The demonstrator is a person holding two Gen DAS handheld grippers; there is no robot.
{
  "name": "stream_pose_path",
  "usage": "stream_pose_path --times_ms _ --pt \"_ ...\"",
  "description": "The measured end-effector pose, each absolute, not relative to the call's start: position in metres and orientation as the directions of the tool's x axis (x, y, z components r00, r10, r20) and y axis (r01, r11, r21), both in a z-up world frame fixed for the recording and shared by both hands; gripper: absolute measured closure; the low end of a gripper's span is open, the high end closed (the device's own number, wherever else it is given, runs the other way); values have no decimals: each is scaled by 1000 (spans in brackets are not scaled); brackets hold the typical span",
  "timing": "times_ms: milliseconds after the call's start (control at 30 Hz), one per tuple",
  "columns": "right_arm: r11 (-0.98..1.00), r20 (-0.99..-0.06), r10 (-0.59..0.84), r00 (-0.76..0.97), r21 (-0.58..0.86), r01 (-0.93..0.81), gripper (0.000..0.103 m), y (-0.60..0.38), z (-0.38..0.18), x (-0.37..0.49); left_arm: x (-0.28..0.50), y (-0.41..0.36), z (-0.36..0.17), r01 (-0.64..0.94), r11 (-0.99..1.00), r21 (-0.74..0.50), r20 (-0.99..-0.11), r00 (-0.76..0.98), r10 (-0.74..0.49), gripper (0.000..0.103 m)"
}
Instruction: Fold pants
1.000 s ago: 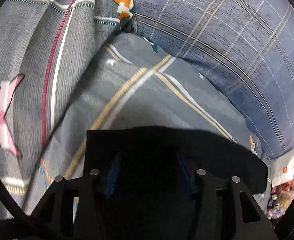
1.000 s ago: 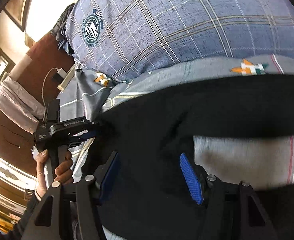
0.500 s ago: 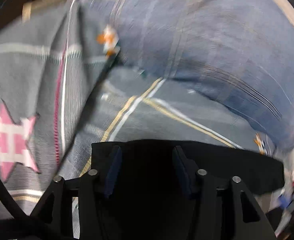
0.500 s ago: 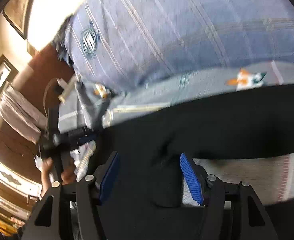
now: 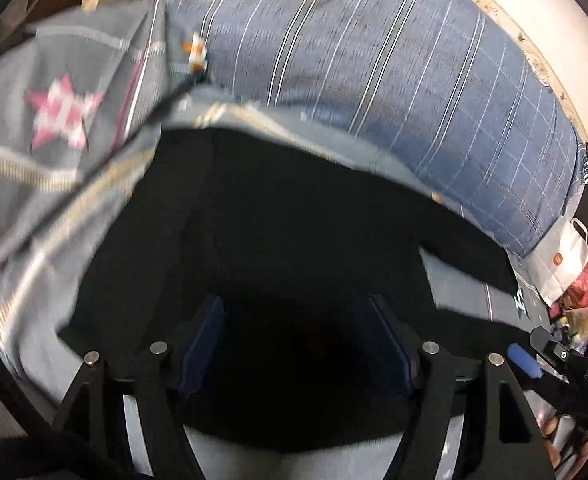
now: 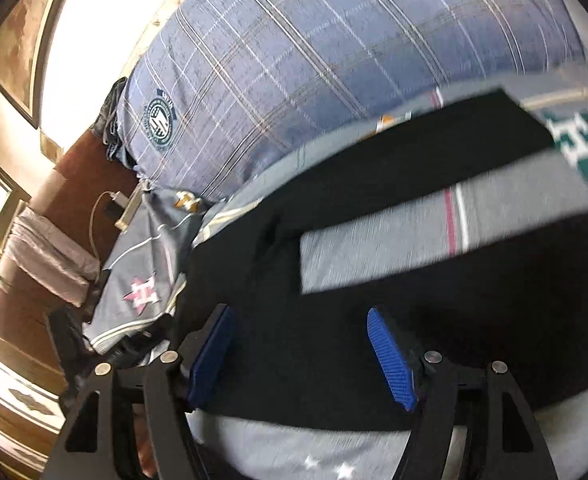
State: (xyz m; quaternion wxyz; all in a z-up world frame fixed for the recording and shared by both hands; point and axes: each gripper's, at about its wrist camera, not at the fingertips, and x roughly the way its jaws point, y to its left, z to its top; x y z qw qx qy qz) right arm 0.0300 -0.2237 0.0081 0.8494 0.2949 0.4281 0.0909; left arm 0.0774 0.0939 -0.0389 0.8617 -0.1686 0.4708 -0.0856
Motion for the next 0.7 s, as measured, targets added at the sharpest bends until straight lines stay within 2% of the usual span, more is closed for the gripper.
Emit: stream_pose_path --times_ms 100,233,367,467,600,700 --pt "804 -677 427 600 588 92 30 -214 2 19 58 97 -42 -37 907 -418 -785 517 -341 30" --pt "824 -711 388 586 553 125 30 -202 -5 -4 38 117 -49 -157 899 -409 -811 514 -280 30" --pt "792 -704 419 574 592 148 32 -199 -16 -24 29 142 -58 -246 808 -536 -785 497 -370 30" --pt "804 -708 430 560 583 119 40 -189 -17 -26 31 148 -59 -266 779 -568 -773 498 -393 30" --pt "806 -714 464 524 586 84 54 -171 -23 -24 33 148 -62 -271 799 -538 -795 477 -374 30" --pt "776 -704 506 499 624 94 56 -170 -32 -21 34 154 -71 -283 799 -530 -807 456 -374 31"
